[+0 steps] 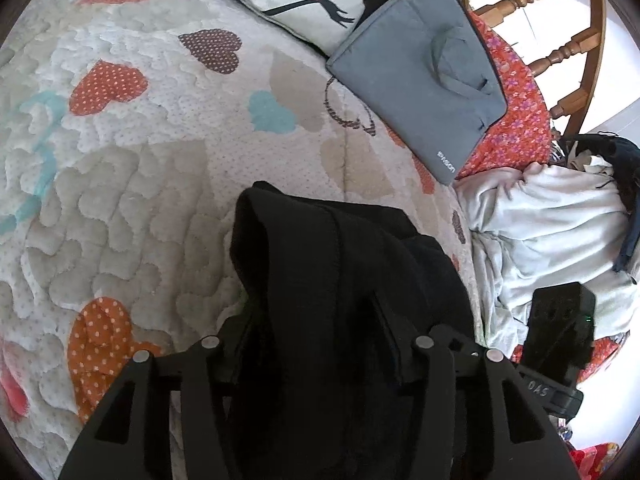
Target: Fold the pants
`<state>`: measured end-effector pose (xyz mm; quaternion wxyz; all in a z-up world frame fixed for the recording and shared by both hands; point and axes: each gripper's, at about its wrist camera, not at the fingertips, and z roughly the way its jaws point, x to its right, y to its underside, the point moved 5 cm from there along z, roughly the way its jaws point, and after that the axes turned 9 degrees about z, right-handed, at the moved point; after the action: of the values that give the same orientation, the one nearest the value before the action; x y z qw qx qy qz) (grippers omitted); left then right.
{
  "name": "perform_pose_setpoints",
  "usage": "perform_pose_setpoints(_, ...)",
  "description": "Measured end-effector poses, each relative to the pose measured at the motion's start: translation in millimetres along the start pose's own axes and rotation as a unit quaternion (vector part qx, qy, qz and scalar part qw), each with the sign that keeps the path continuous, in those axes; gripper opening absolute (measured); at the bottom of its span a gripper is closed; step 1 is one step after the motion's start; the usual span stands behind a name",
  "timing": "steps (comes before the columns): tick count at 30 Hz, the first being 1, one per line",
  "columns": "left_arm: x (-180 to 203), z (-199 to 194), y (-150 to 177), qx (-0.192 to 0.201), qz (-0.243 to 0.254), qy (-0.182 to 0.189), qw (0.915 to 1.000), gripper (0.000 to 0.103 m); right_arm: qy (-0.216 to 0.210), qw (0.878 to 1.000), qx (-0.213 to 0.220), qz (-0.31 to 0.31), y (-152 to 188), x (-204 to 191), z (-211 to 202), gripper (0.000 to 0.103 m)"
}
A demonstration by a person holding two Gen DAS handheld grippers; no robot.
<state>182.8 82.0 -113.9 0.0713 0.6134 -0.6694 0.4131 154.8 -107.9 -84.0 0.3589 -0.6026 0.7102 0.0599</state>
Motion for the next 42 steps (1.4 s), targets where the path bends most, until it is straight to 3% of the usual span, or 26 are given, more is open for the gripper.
perform_pose_setpoints(4, 3.5, -1.6, 1.2, -0.007, 0.024, -0.033, 0.9991, 0.053, -0.014, 1.000, -0.015, 0.024, -4.2, 14.1, 8.2, 0.058)
perform_pose_setpoints(10, 3.5, 6.6, 1.0, -0.043, 0.059, -0.057, 0.9957, 0.064, -0.066, 0.997, -0.026, 0.042, -4.7, 25.6, 19.1, 0.066)
perform_pose_setpoints(13, 2.5, 16.0, -0.6, -0.052, 0.061, -0.053, 0.9953, 0.071, -0.095, 0.993, -0.031, 0.061, -6.4, 29.3, 21.8, 0.072)
perform_pose_setpoints(16, 6.1, 23.5, -4.2, -0.059, 0.072, -0.047, 0.9946, 0.081, -0.115, 0.990, -0.049, 0.073, -11.6, 22.4, 25.5, 0.092)
perform_pose_setpoints(18, 7.9, 27.4, -6.4, -0.063, 0.069, -0.029, 0.9952, 0.096, -0.137, 0.985, -0.048, 0.089, -13.5, 19.4, 29.1, 0.102)
perform_pose_setpoints(19, 11.1, 31.3, -7.4, -0.067, 0.070, -0.010, 0.9952, 0.103, -0.142, 0.984, -0.044, 0.094, -13.5, 19.9, 28.9, 0.103)
perform_pose_setpoints(24, 13.6, 34.0, -8.3, -0.050, 0.070, -0.013, 0.9962, 0.103, -0.165, 0.976, -0.043, 0.133, -18.4, 25.2, 30.2, 0.103)
perform_pose_setpoints(25, 13.3, 32.4, -7.2, -0.044, 0.069, -0.008, 0.9966, 0.101, -0.166, 0.976, -0.043, 0.136, -19.1, 25.6, 30.0, 0.102)
perform_pose_setpoints(27, 10.9, 27.6, -5.4, -0.040, 0.068, -0.021, 0.9967, 0.080, -0.146, 0.980, -0.041, 0.130, -18.6, 24.5, 29.3, 0.087)
perform_pose_setpoints(28, 10.5, 24.2, -6.4, -0.042, 0.063, -0.023, 0.9969, 0.060, -0.138, 0.982, -0.042, 0.125, -18.9, 23.7, 30.5, 0.060)
perform_pose_setpoints(29, 11.6, 22.3, -7.8, -0.046, 0.054, -0.008, 0.9975, 0.046, -0.128, 0.983, -0.049, 0.121, -17.6, 23.2, 32.8, 0.049)
perform_pose_setpoints(31, 15.4, 15.9, -10.7, -0.040, 0.046, 0.004, 0.9981, 0.042, -0.125, 0.984, -0.043, 0.120, -18.1, 22.6, 30.9, 0.046)
perform_pose_setpoints(36, 30.5, 9.4, -11.4, -0.026, 0.061, -0.015, 0.9977, 0.038, -0.099, 0.994, -0.008, 0.047, -19.7, -3.9, 12.5, 0.038)
perform_pose_setpoints(42, 52.1, 7.7, -14.1, -0.010, 0.091, -0.041, 0.9949, 0.038, -0.073, 0.997, 0.028, 0.003, -17.6, -13.4, -10.0, 0.034)
